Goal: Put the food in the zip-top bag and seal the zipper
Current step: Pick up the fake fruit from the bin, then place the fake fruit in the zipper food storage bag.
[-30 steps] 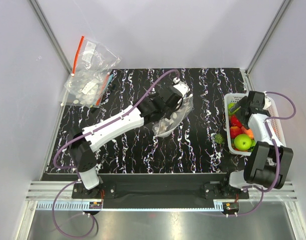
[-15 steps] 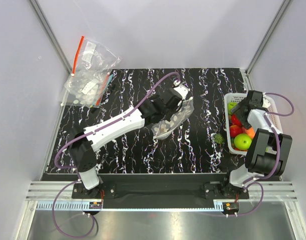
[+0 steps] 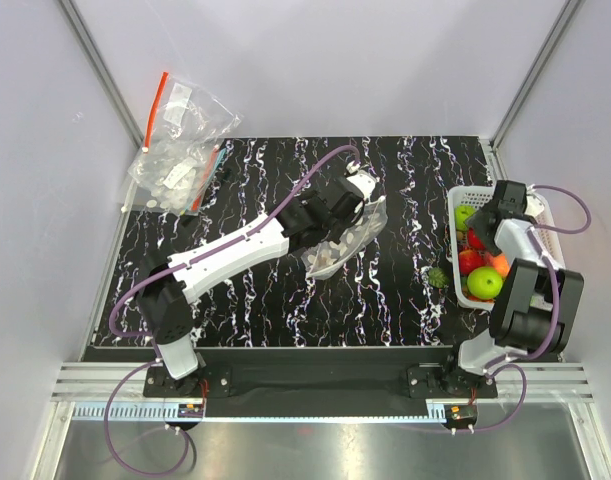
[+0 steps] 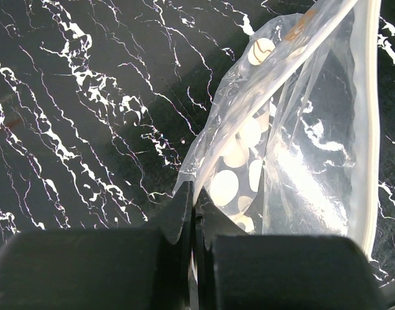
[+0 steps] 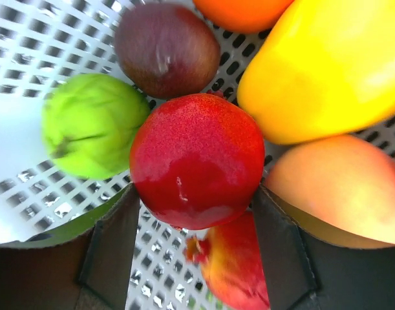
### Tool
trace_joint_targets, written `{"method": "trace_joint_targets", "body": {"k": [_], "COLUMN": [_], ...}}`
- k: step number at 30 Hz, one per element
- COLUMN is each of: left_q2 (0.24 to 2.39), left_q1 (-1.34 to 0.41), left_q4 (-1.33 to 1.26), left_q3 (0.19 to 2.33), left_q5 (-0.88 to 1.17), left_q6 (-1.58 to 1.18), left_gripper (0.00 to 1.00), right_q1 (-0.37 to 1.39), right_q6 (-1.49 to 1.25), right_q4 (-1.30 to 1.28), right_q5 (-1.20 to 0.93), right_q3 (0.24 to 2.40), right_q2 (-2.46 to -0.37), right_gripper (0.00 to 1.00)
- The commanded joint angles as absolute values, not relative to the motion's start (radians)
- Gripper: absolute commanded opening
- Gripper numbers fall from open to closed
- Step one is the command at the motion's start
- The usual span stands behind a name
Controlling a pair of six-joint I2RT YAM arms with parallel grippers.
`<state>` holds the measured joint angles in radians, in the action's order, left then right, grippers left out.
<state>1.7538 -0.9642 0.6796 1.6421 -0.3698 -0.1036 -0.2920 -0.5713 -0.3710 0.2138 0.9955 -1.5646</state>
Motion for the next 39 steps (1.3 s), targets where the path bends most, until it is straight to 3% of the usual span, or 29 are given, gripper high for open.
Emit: {"method": "trace_joint_targets", "body": {"k": [1, 7, 19, 23, 27, 29, 32, 39], "left_q2": [1.706, 1.718, 1.793, 1.842, 1.893, 1.917, 1.95, 2.011], "left_q1": [-0.969, -0.971, -0.989, -0.992, -0.991, -0.991, -0.991, -0.991], "left_q4": [0.638, 0.64, 0.686, 0.693, 0.716, 0.715, 0.713, 0.722], "left_q3": [1.641, 1.657, 1.77, 1.816, 1.879, 1.896, 1.936, 2.032], "left_q5": [-0.357, -0.345, -0.291, -0.276, -0.276, -0.276, -0.272, -0.249], "left_q6": [-0.095, -0.1, -0.112, -0.123, -0.13, -0.135, -0.144, -0.16], "left_gripper": [0.0, 0.0, 0.0, 0.0, 0.0, 0.0, 0.0, 0.0], "right_q1": [-0.301, -0.301, -0.299, -0.299, -0.284, -0.27, -0.258, -0.203], "right_q6": [-0.531, -0.47, -0.391, -0.449, -0.475, -0.573, -0.667, -0.658], "right_q4": [-0.344, -0.407, -0.413, -0.356, -0.35, -0.191, -0.08, -0.13], "right_q5": [0.256, 0.152, -0.428, -0.664, -0.752, -0.869, -0.935, -0.933], "right_q3": [0.999, 0.988, 0.893, 0.845, 0.827, 0.748, 0.693, 0.709], "right_q2": [-1.438, -1.269, -0.971, -0.879, -0.804, -0.764, -0.749, -0.718], "right_gripper": [0.56, 0.53, 0.53, 0.52, 0.52, 0.52, 0.51, 0.51]}}
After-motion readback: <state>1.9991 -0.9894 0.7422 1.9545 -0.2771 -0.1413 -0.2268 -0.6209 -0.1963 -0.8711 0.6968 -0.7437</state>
